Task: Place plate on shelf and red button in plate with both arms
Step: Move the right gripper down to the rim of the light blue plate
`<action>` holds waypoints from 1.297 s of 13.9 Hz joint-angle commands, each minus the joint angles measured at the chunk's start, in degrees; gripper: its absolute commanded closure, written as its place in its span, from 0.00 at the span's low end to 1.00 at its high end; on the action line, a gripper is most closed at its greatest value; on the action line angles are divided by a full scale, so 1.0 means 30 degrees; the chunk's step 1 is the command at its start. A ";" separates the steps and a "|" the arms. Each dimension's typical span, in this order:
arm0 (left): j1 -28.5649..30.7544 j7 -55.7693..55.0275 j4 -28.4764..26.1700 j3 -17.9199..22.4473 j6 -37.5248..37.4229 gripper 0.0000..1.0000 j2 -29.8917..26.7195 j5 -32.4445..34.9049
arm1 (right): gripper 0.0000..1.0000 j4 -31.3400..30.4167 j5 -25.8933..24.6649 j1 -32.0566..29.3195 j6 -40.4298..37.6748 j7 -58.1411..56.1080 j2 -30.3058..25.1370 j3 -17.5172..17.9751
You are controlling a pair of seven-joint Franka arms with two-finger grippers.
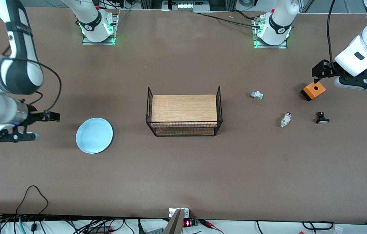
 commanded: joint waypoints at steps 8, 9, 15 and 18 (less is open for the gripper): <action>0.0044 0.0444 0.0182 0.0044 -0.0077 0.00 0.0108 0.0293 | 0.00 0.0123 0.2115 -0.0465 0.3872 -0.0048 0.3568 0.0160; 0.0044 0.0444 0.0153 0.0073 -0.0077 0.00 0.0108 0.0293 | 0.00 -0.0138 0.2115 -0.0466 0.4370 -0.0049 0.3804 0.0160; 0.0074 0.0444 0.0181 0.0044 -0.0339 0.00 0.0079 0.0293 | 0.00 -0.1750 0.2027 -0.0408 0.8500 -0.0751 0.4772 0.0160; 0.0044 0.0444 0.0240 0.0044 -0.0223 0.00 0.0167 0.0293 | 0.06 -0.2192 0.2027 -0.0378 0.9266 -0.0810 0.4918 0.0160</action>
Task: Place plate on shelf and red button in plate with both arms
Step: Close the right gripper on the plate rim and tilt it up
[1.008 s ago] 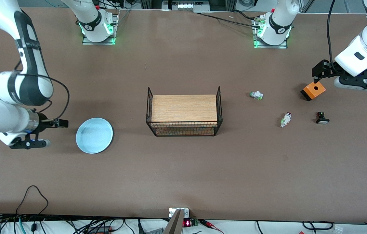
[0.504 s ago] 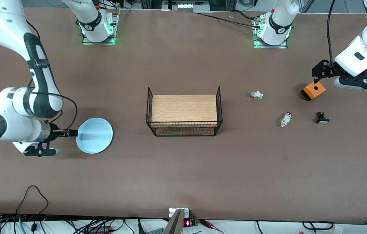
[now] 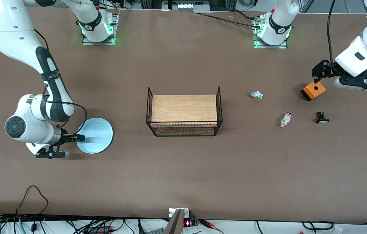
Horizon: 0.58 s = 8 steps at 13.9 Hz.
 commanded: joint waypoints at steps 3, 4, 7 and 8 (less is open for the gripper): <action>0.0010 0.0394 0.0241 0.0030 -0.0225 0.00 0.0112 0.0293 | 0.13 -0.0600 0.0226 -0.0091 0.0949 -0.0672 0.0019 0.0141; 0.0010 0.0394 0.0241 0.0030 -0.0225 0.00 0.0112 0.0293 | 0.20 -0.0630 0.0226 -0.0091 0.0949 -0.0817 0.0019 0.0141; 0.0010 0.0423 0.0241 0.0001 -0.0197 0.00 0.0112 0.0293 | 0.39 -0.0777 0.0226 -0.0120 0.1007 -0.1520 0.0019 0.0141; 0.0010 0.0424 0.0241 0.0001 -0.0196 0.00 0.0112 0.0293 | 0.44 -0.0835 0.0255 -0.0120 0.1007 -0.1579 0.0048 0.0141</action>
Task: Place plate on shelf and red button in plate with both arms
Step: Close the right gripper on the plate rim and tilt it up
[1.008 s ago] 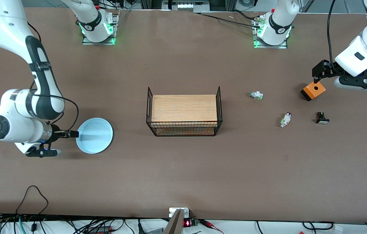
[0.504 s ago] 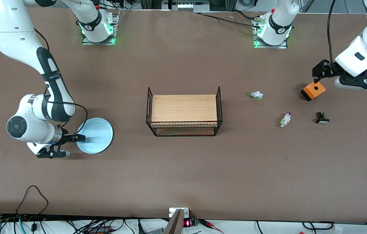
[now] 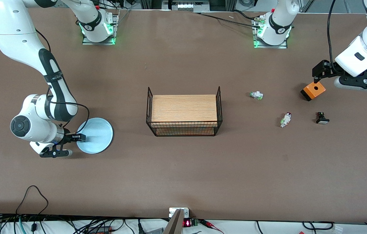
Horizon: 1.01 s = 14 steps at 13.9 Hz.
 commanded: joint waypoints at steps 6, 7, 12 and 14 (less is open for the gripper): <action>-0.0078 0.0388 0.0241 0.0031 -0.0189 0.00 0.0128 0.0293 | 0.78 -0.0614 0.0050 -0.0181 0.0109 -0.0718 -0.0067 0.0108; -0.0049 0.0388 0.0241 0.0002 -0.0189 0.00 0.0128 0.0293 | 0.88 -0.0673 0.0079 -0.0239 -0.0008 -0.0631 -0.0068 0.0079; -0.0078 0.0359 0.0358 0.0002 -0.0130 0.00 0.0363 0.0293 | 1.00 -0.0527 0.0313 -0.0386 -0.1151 -0.0308 -0.0709 -0.0009; -0.0107 0.0387 0.0387 0.0002 -0.0101 0.00 0.0392 0.0263 | 1.00 -0.0527 0.0313 -0.0357 -0.1676 -0.0366 -0.1353 -0.0009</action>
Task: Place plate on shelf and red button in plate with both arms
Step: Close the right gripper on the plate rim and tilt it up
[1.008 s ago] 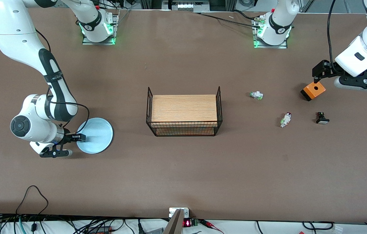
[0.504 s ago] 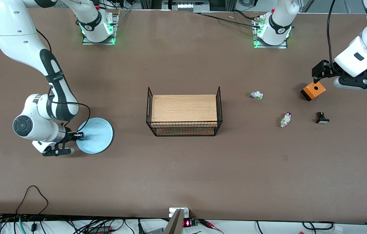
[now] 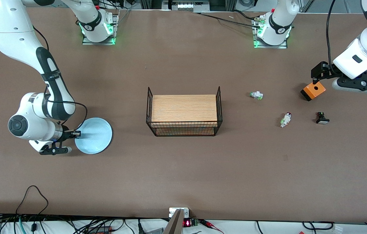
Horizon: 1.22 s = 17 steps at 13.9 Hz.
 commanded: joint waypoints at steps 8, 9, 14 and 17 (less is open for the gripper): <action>-0.0076 0.0341 0.0387 0.0029 -0.0109 0.00 0.0187 0.0263 | 1.00 0.0090 0.1672 -0.0076 -0.5540 -0.0123 -0.3540 -0.0468; -0.0076 0.0341 0.0387 0.0029 -0.0109 0.00 0.0187 0.0263 | 1.00 0.0235 0.1765 -0.0047 -0.6447 -0.0093 -0.3950 -0.0470; -0.0018 0.0370 0.0387 0.0029 -0.0138 0.00 0.0187 0.0263 | 1.00 0.0646 0.1766 0.0538 -1.1134 0.3152 -0.6527 -0.0470; -0.0017 0.0370 0.0387 0.0029 -0.0079 0.00 0.0216 0.0263 | 1.00 0.1230 0.1795 0.1356 -1.3742 0.5638 -0.7876 -0.0470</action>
